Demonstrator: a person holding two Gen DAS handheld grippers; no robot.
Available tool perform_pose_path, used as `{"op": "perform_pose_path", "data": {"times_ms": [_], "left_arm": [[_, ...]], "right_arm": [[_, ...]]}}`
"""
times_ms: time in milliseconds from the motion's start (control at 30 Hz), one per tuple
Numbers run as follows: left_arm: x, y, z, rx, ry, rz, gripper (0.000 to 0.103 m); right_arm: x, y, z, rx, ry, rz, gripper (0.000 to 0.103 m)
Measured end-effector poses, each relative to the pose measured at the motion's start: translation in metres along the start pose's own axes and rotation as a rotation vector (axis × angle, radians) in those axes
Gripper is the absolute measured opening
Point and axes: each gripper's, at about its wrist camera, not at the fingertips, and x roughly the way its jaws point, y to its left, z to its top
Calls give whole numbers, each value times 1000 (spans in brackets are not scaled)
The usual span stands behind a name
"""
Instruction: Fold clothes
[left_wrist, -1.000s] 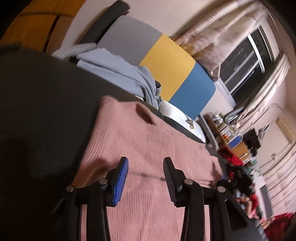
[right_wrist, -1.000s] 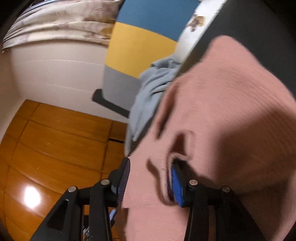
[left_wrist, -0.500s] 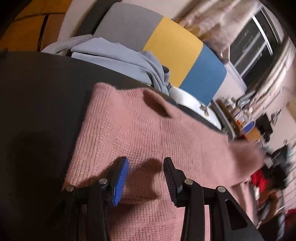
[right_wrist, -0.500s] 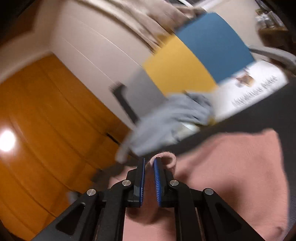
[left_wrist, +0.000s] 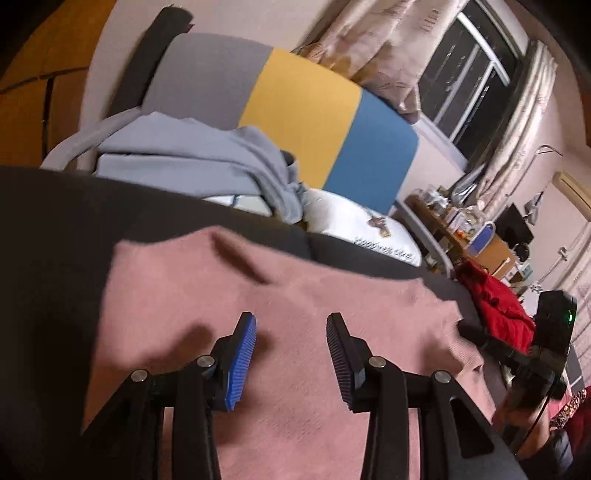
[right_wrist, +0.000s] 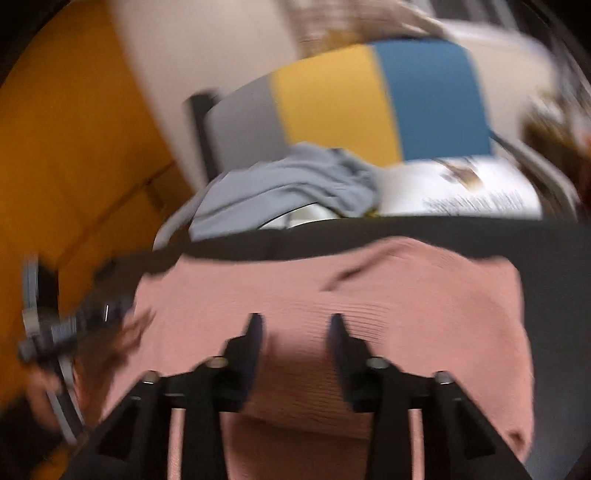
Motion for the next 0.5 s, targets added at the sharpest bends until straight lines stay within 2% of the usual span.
{"op": "perform_pose_path", "data": {"times_ms": [67,133,167,300,500], "left_arm": [[8,-14,3,26,4,-29,41],[25,-29,1,81,41,-48,41],[35,-35,-3,108,66,-43,41],[61,-35,-16,105,119,-39,40],[72,-34,-22,104,132,-32,40]], "right_arm": [[19,20,-3,-98,46,-24,42],[36,19,-10,-144,96,-78,42],[42,9,-17,-133,126,-114,42],[31,-37,-35,20,109,-72,44],[35,-44,-38,49,94,-48,45]]}}
